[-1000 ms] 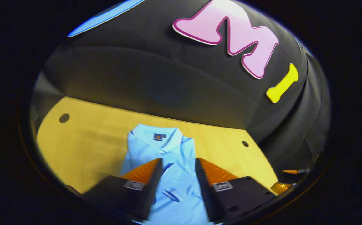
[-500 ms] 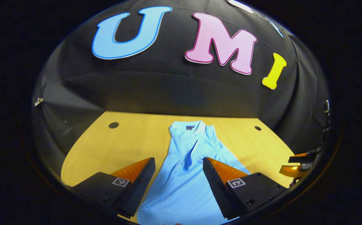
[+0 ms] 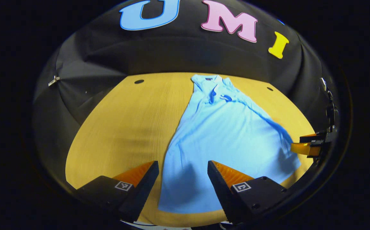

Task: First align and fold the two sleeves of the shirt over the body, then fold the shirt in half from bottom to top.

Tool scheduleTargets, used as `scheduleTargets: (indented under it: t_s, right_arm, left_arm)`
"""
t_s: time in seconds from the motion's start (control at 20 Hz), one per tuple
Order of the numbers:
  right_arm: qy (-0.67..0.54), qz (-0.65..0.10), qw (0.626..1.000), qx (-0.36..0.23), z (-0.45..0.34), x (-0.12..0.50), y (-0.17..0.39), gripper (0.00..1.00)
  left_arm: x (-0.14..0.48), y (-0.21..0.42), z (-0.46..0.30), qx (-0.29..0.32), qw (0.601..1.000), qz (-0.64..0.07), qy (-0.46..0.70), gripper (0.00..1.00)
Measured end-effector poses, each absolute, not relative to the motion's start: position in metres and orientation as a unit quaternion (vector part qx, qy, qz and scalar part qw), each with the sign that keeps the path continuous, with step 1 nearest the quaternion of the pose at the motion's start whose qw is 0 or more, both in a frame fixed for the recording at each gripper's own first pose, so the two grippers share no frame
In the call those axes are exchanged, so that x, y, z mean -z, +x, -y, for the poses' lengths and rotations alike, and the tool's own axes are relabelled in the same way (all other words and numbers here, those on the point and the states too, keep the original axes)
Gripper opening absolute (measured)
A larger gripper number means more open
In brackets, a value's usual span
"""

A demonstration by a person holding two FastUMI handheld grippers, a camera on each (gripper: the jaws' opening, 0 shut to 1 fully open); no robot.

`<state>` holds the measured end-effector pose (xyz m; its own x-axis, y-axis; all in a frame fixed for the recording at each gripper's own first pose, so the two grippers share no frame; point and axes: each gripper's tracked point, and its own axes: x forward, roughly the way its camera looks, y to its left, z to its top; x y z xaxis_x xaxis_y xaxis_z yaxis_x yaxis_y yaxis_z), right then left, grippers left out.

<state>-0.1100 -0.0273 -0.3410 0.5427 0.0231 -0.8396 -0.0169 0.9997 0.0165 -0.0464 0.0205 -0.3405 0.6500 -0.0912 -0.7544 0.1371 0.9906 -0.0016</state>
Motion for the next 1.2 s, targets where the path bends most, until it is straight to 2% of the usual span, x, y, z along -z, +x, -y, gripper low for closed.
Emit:
scheduleTargets:
  t_s: [0.25,0.4,0.5,0.55,0.6,0.65,0.7,0.75,0.8,0.85,0.9,0.95,1.0,1.1,1.15,1.2]
  right_arm:
    - [0.003,-0.485,0.874,0.000,0.020,0.356,-0.114,0.98]
    - [0.020,-0.487,0.873,0.007,0.020,0.356,-0.117,0.96]
    - [0.017,-0.486,0.874,-0.004,0.016,0.356,-0.117,0.95]
    - [0.014,-0.489,0.872,-0.014,0.010,0.358,-0.117,0.86]
    - [0.010,-0.487,0.873,-0.022,0.004,0.358,-0.116,0.60]
    - [0.008,-0.489,0.872,-0.032,-0.001,0.358,-0.116,0.53]
    - [0.007,-0.487,0.873,-0.035,-0.005,0.357,-0.115,0.39]
    - [0.008,-0.488,0.872,-0.038,-0.008,0.357,-0.115,0.34]
    - [0.004,-0.487,0.873,-0.035,-0.008,0.355,-0.114,0.10]
    - [0.001,-0.488,0.872,-0.037,-0.008,0.357,-0.115,0.17]
    - [0.003,-0.487,0.872,-0.040,-0.008,0.357,-0.114,0.05]
    - [0.009,-0.490,0.871,-0.040,-0.008,0.355,-0.114,0.10]
    - [0.015,-0.491,0.870,-0.042,-0.008,0.357,-0.114,0.06]
    - [0.023,-0.492,0.869,-0.044,-0.007,0.355,-0.113,0.06]
    - [0.027,-0.487,0.872,-0.045,-0.007,0.351,-0.112,0.01]
    - [0.027,-0.479,0.876,-0.046,-0.007,0.344,-0.108,0.06]
  left_arm:
    - [0.373,-0.067,-0.023,0.058,0.889,-0.454,0.028,0.98]
    - [0.374,-0.071,-0.019,0.064,0.890,-0.450,0.040,0.98]
    - [0.374,-0.069,-0.011,0.076,0.890,-0.448,0.040,0.84]
    - [0.375,-0.069,-0.008,0.080,0.890,-0.446,0.040,0.77]
    - [0.374,-0.070,-0.003,0.086,0.890,-0.445,0.040,0.70]
    - [0.375,-0.070,0.003,0.095,0.890,-0.445,0.039,0.51]
    - [0.374,-0.070,0.007,0.098,0.890,-0.444,0.037,0.40]
    - [0.375,-0.071,0.011,0.103,0.889,-0.444,0.033,0.26]
    - [0.374,-0.072,0.014,0.106,0.889,-0.444,0.029,0.20]
    - [0.373,-0.073,0.017,0.113,0.888,-0.445,0.020,0.11]
    - [0.373,-0.075,0.024,0.123,0.887,-0.446,0.006,0.07]
    - [0.373,-0.077,0.031,0.132,0.884,-0.448,-0.009,0.07]
    - [0.372,-0.078,0.035,0.135,0.884,-0.447,-0.013,0.07]
    - [0.370,-0.078,0.034,0.136,0.886,-0.443,0.001,0.06]
    - [0.366,-0.077,0.037,0.137,0.888,-0.440,-0.002,0.06]
    - [0.359,-0.076,0.041,0.140,0.889,-0.436,-0.006,0.06]
